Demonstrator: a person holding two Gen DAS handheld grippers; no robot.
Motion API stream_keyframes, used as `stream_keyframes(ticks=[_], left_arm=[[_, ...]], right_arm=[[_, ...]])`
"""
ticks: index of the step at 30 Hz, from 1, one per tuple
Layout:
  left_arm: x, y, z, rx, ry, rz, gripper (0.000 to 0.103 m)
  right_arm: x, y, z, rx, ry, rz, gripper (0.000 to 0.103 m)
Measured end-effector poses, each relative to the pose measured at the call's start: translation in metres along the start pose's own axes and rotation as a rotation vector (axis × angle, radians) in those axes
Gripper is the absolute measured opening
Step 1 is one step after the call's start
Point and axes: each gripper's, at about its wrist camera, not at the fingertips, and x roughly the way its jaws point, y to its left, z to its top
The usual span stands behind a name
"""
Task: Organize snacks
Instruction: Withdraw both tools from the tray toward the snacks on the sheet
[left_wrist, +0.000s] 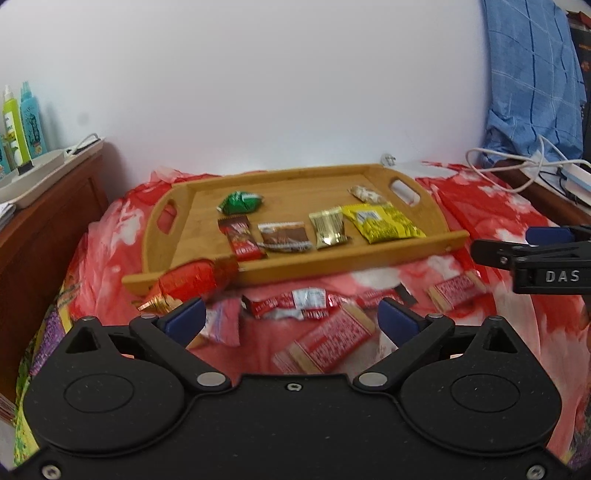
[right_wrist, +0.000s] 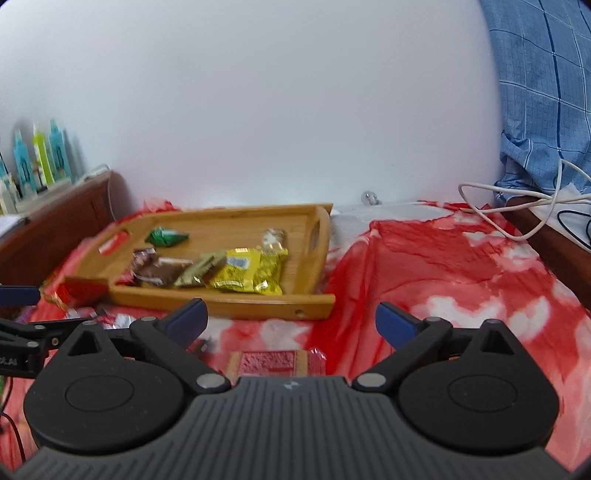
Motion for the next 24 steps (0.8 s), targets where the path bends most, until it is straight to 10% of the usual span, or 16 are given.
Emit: stream_keyframes(ticks=[7, 12, 24], left_arm=[[0.005, -0.007, -0.008, 0.06, 0.029, -0.023, 0.055], [0.014, -0.016, -0.008, 0.094, 0.025, -0.013, 0.054], [0.046, -0.033, -0.009, 0.155, 0.129, -0.013, 0.054]], right_arm=[[0.011, 0.011, -0.005, -0.053, 0.055, 0.012, 0.094], [0.018, 0.014, -0.009, -0.06, 0.11, 0.01, 0.077], [0.039, 0.019, -0.016, -0.083, 0.204, 0.035, 0.077]])
